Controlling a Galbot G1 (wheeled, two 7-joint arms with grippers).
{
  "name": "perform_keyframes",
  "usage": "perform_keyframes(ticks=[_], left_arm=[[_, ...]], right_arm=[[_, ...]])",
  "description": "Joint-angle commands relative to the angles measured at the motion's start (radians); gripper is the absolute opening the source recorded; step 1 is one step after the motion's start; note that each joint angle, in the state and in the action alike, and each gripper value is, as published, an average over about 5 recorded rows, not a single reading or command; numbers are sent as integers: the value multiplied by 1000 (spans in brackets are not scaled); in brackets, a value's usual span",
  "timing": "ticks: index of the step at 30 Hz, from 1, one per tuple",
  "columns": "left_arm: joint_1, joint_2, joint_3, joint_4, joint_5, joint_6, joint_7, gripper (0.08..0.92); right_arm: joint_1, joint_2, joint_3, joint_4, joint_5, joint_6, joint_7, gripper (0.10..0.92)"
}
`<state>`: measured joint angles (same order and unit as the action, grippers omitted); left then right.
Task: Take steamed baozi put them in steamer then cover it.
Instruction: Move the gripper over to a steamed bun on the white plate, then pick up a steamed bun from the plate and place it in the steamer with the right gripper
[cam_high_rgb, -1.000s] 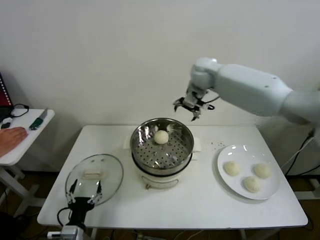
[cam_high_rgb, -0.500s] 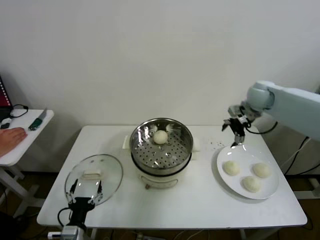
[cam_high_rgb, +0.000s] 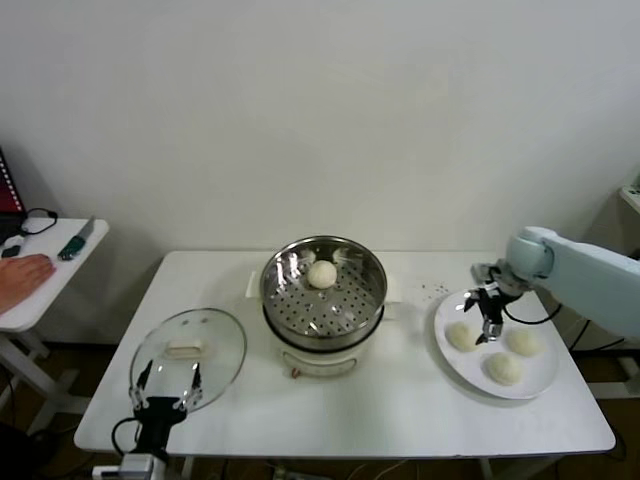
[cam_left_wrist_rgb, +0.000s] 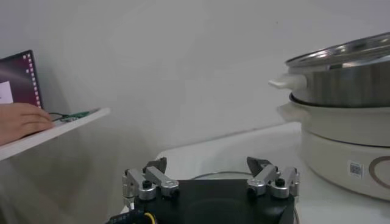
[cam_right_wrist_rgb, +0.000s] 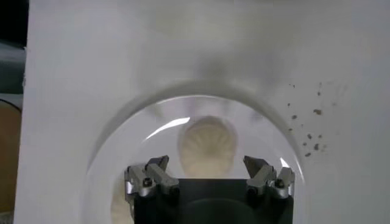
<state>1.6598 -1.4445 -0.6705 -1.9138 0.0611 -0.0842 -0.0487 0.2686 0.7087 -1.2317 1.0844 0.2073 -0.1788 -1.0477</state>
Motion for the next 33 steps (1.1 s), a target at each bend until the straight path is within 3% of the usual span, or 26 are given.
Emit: perform_keyframes(ticks=[1, 16, 27, 33], left_arm=[[5, 0, -5, 0, 0, -2, 0, 823], [4, -2, -10, 7, -1, -1, -1, 823], [10, -2, -7, -2, 2, -2, 0, 823], [13, -7, -2, -10, 2, 2, 0, 823]], right_arm=[[-159, 47, 154, -128, -61, 8, 14, 823], [-178, 110, 173, -196, -88, 33, -5, 821], [-165, 107, 167, -187, -73, 44, -20, 688], [-107, 93, 125, -176, -42, 43, -25, 656]])
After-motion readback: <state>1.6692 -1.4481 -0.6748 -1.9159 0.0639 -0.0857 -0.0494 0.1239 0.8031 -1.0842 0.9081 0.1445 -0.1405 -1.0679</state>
